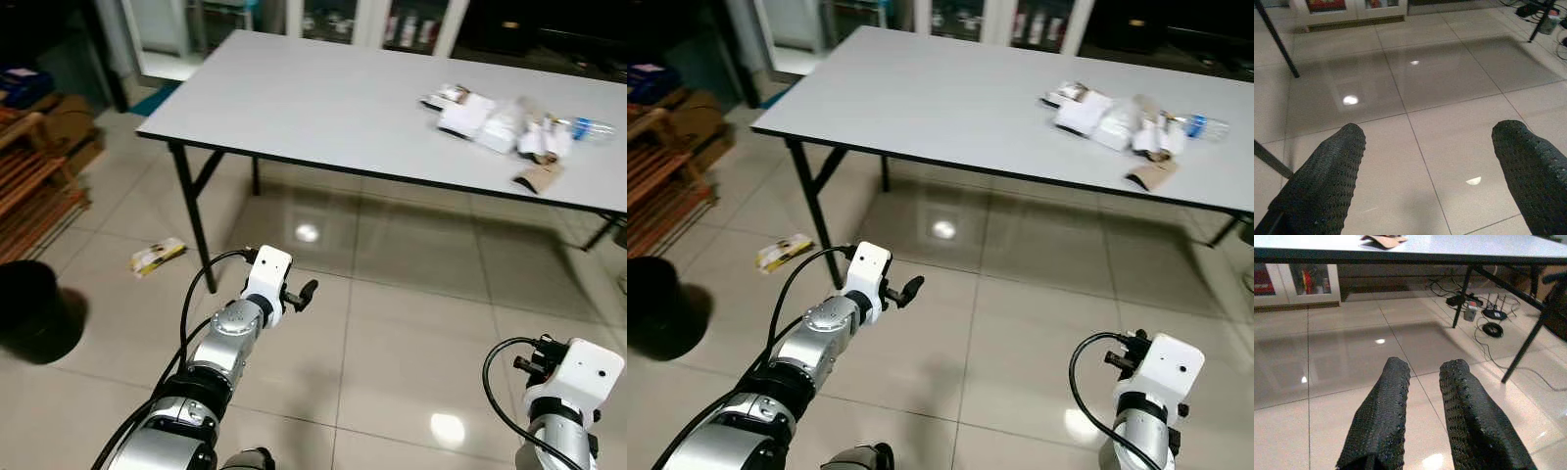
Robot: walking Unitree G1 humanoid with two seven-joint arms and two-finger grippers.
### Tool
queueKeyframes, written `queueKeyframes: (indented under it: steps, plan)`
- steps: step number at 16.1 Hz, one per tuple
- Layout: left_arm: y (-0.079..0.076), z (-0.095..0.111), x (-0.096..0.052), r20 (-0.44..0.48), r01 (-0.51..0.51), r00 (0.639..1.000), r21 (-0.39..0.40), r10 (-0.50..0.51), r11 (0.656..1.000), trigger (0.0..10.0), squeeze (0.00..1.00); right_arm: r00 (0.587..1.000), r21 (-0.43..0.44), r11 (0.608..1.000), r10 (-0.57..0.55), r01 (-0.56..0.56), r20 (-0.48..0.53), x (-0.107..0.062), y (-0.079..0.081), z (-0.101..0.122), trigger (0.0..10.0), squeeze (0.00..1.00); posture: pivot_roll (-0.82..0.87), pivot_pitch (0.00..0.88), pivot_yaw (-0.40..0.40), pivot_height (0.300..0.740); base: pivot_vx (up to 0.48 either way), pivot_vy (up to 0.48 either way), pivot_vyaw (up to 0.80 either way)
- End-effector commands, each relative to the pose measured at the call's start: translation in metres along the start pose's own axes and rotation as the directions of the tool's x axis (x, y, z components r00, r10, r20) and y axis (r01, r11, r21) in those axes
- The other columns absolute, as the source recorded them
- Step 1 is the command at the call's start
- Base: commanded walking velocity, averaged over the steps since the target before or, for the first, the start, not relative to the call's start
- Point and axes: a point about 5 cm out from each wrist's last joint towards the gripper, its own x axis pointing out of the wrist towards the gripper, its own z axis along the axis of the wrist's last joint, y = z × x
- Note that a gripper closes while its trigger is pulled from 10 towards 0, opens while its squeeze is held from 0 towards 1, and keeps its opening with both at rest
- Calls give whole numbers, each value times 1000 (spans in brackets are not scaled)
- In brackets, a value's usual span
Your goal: Picking trash to rubbish bin
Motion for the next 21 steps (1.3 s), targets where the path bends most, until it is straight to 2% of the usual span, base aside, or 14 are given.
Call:
queueKeyframes:
  steps: [1, 2, 4, 5, 8, 10, 12, 15, 17, 19, 21]
  plan:
    - [-2, 3, 2, -2, 10, 1000, 4, -10, 1000, 10000, 0, 1000, 13, 1000, -18, 18, -12, 0, -5, -3, 10000, 0, 121, 41, -35, 740, 0, 0, 0]
    - [5, 2, 1, -7, -53, 999, 32, 53, 998, 10000, 0, 998, 33, 999, -17, 19, -65, 2, -6, -12, 10000, 0, 121, 41, -35, 740, 0, 0, 0]
    - [15, -2, 0, -40, -103, 994, 71, 106, 992, 10000, 0, 996, 63, 998, -14, 20, -87, 5, -6, -16, 10000, 0, 122, 42, -31, 740, 0, 0, 0]
    - [21, -3, -1, -49, -133, 989, 148, 141, 980, 10000, 0, 996, 63, 998, -12, 18, -91, 6, -5, -17, 10000, 0, 122, 42, -28, 740, 0, 0, 0]
    - [20, -4, -1, -54, -95, 994, 77, 99, 993, 10000, 0, 995, 75, 997, -4, 11, -95, 8, -3, -19, 10000, 0, 121, 45, -20, 740, 0, 0, 0]
    - [18, -2, 1, -54, -84, 995, 91, 89, 992, 10000, 0, 996, 79, 997, -1, 8, -94, 8, -1, -20, 10000, 0, 117, 44, -15, 740, 0, 0, 0]
    - [16, 0, 3, -57, -69, 995, 116, 76, 991, 10000, 0, 996, 83, 997, 3, 4, -89, 8, 1, -20, 10000, 0, 113, 42, -7, 740, 450, 0, 0]
    - [14, -1, 3, -64, -50, 996, 101, 56, 994, 10000, 0, 996, 81, 997, -2, 8, -84, 7, 3, -21, 10000, 0, 110, 42, 2, 740, 409, 0, 0]
    - [13, -1, 4, -57, -42, 997, 108, 48, 993, 10000, 0, 996, 74, 997, -16, 23, -93, 6, 2, -24, 10000, 0, 110, 42, 2, 740, 0, 0, 0]
    - [13, -2, 4, -62, -55, 996, 154, 65, 987, 10000, 0, 993, 81, 997, -7, 17, -120, 6, 3, -29, 10000, 0, 108, 41, -2, 740, 0, 0, 0]
    - [12, -8, 3, -84, -59, 994, 130, 71, 990, 10000, 0, 990, 97, 995, -1, 14, -140, 7, 3, -33, 10000, 0, 109, 40, -6, 740, 0, 0, 0]
